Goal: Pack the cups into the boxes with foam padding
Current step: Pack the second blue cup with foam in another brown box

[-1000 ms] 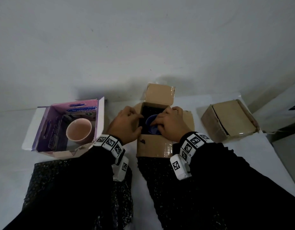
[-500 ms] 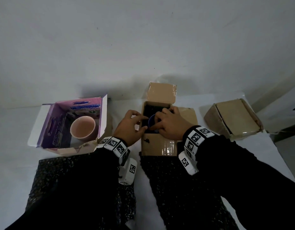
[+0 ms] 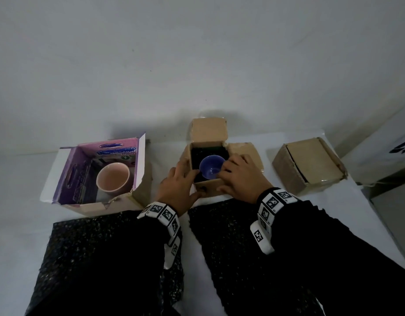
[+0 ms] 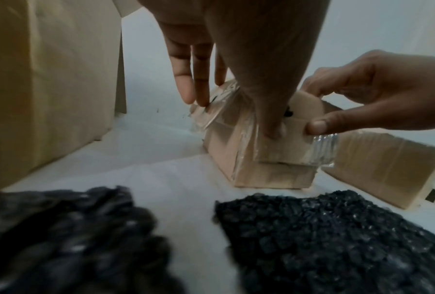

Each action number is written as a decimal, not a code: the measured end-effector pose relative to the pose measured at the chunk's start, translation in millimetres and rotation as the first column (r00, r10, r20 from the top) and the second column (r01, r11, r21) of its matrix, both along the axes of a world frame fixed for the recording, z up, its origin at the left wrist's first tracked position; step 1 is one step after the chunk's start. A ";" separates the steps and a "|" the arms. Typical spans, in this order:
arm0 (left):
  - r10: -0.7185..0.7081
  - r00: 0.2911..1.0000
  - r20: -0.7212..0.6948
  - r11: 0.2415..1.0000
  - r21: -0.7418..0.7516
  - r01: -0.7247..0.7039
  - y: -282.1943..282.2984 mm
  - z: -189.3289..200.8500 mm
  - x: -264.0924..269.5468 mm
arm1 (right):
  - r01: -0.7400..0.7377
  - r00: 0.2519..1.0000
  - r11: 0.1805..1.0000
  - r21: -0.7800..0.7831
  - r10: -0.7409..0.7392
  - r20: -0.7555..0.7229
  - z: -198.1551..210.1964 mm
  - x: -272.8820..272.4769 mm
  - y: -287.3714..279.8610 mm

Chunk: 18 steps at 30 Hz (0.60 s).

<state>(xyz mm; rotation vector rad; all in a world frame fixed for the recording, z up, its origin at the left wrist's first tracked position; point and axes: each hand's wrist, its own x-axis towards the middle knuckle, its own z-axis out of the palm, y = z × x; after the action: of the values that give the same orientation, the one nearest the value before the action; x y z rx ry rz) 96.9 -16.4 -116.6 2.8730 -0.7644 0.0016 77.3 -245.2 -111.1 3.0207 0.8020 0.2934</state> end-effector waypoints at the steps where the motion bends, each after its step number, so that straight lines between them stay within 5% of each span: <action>1: 0.028 0.999 -0.029 1.000 -0.004 -0.029 -4.7 1.6 -1.2 | 0.039 0.999 0.999 0.021 -0.039 0.007 0.5 -3.0 -0.5; 4: 0.065 0.994 -0.087 0.998 0.000 -0.065 -11.4 5.2 -5.3 | 0.195 0.981 0.962 0.193 -0.192 -0.037 4.6 -18.1 -8.1; 9: 0.088 0.995 -0.039 0.996 -0.027 -0.090 -8.5 6.3 -28.1 | 0.478 0.877 0.761 0.438 -0.445 -0.184 -2.7 -64.1 -40.5; 14: 0.080 0.990 0.117 0.982 -0.177 -0.058 -12.2 -0.3 -60.1 | 0.746 0.554 0.665 0.042 -0.584 -0.593 -28.9 -110.4 -46.3; 18: -0.002 0.990 0.140 0.985 -0.172 0.026 -20.2 -4.8 -85.5 | 0.795 0.508 0.602 0.067 -0.602 -0.616 -44.1 -130.3 -31.2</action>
<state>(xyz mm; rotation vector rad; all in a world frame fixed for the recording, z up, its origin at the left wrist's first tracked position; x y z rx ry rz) 11.3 -36.6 -121.3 2.7232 -0.7678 0.2578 -53.0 -276.3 -155.2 3.4329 -0.6998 -0.5219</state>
